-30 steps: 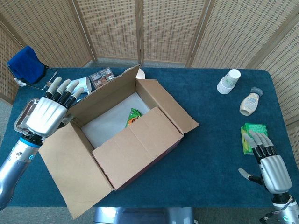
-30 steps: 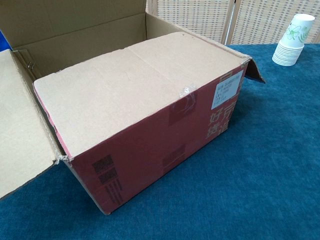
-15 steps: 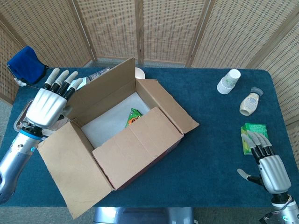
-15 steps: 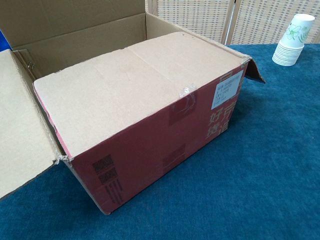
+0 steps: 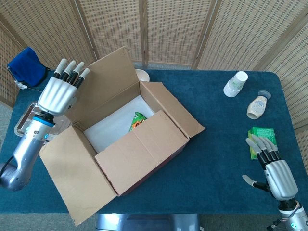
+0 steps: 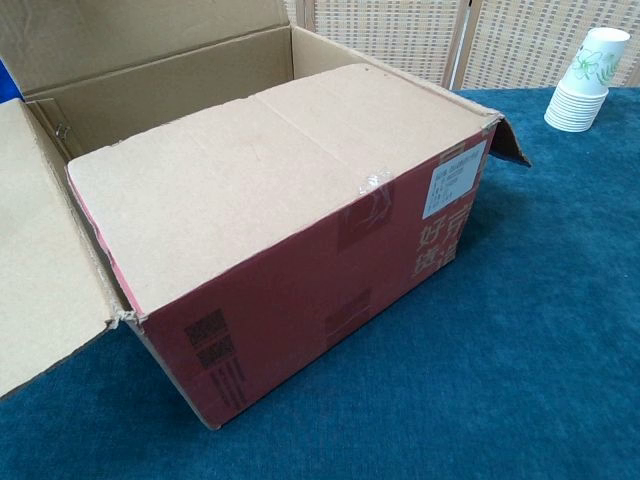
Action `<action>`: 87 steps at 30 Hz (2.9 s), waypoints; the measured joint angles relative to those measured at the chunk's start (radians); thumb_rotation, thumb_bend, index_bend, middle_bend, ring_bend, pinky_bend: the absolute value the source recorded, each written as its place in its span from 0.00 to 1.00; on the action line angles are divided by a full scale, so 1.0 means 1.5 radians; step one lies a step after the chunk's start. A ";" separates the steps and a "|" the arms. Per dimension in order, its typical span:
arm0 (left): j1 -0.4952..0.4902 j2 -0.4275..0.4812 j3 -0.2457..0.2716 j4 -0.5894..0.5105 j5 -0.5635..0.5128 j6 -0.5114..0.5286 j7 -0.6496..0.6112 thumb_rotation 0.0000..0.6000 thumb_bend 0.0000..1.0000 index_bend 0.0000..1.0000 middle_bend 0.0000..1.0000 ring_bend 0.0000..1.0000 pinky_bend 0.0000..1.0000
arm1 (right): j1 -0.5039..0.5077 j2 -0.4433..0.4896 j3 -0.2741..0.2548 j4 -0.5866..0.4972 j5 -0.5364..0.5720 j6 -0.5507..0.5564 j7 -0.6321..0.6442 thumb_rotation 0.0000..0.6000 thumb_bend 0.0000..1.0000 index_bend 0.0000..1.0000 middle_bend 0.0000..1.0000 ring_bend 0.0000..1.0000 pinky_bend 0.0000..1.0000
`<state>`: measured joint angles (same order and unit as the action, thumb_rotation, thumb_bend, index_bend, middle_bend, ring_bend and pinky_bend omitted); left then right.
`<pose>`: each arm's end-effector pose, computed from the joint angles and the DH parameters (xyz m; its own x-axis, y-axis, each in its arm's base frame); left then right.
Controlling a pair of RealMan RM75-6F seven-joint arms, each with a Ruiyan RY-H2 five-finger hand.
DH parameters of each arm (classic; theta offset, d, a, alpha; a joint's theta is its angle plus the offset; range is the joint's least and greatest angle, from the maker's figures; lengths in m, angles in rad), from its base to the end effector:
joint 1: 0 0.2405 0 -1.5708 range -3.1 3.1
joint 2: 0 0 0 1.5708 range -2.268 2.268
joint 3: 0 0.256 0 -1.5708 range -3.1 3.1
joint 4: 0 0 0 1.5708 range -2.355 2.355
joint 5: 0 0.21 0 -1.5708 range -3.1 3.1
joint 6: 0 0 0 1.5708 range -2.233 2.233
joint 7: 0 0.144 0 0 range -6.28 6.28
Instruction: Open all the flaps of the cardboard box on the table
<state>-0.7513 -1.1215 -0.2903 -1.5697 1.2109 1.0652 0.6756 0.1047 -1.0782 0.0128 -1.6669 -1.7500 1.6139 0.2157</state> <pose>-0.1405 0.3954 0.1601 0.7999 -0.2618 0.5400 0.4845 -0.2493 -0.8385 -0.2632 -0.1726 0.1653 0.1731 0.0337 0.9843 -0.9417 -0.2871 0.1754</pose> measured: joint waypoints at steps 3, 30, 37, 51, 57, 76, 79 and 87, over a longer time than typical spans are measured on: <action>-0.012 -0.028 0.000 0.026 -0.032 -0.006 0.013 1.00 0.00 0.00 0.00 0.00 0.00 | 0.001 0.003 0.001 -0.001 0.000 0.002 0.007 1.00 0.09 0.00 0.00 0.00 0.00; 0.010 0.032 0.008 -0.084 -0.117 -0.048 -0.148 1.00 0.00 0.00 0.00 0.00 0.04 | 0.008 0.001 -0.004 -0.011 -0.005 -0.009 -0.001 1.00 0.09 0.00 0.00 0.00 0.00; 0.016 0.083 -0.006 -0.166 -0.165 -0.112 -0.261 1.00 0.00 0.05 0.01 0.04 0.20 | 0.008 -0.001 -0.008 -0.016 -0.009 -0.012 -0.009 1.00 0.09 0.00 0.00 0.00 0.00; -0.071 0.139 -0.040 -0.185 -0.367 -0.368 -0.484 1.00 0.00 0.12 0.17 0.19 0.41 | 0.006 0.002 -0.011 -0.017 -0.013 -0.006 -0.003 1.00 0.09 0.00 0.00 0.00 0.00; -0.123 0.121 -0.025 -0.167 -0.402 -0.394 -0.505 1.00 0.00 0.13 0.21 0.23 0.45 | 0.006 0.004 -0.012 -0.016 -0.014 -0.005 0.002 1.00 0.09 0.00 0.00 0.00 0.00; -0.237 0.059 0.036 -0.152 -0.483 -0.438 -0.554 1.00 0.00 0.07 0.29 0.34 0.52 | 0.005 0.007 -0.011 -0.015 -0.014 0.001 0.013 1.00 0.09 0.00 0.00 0.00 0.00; -0.240 0.056 0.032 -0.154 -0.482 -0.448 -0.571 1.00 0.00 0.07 0.30 0.34 0.52 | 0.005 0.007 -0.012 -0.015 -0.015 0.002 0.014 1.00 0.09 0.00 0.00 0.00 0.00; -0.231 0.054 0.004 -0.158 -0.451 -0.489 -0.625 1.00 0.00 0.06 0.31 0.36 0.52 | 0.005 0.007 -0.012 -0.016 -0.015 0.002 0.011 1.00 0.09 0.00 0.00 0.00 0.00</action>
<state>-1.0975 -1.0400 -0.2840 -1.8062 0.5339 0.3318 -0.2623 0.1116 -1.0683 -0.0050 -1.6905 -1.7727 1.6162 0.2323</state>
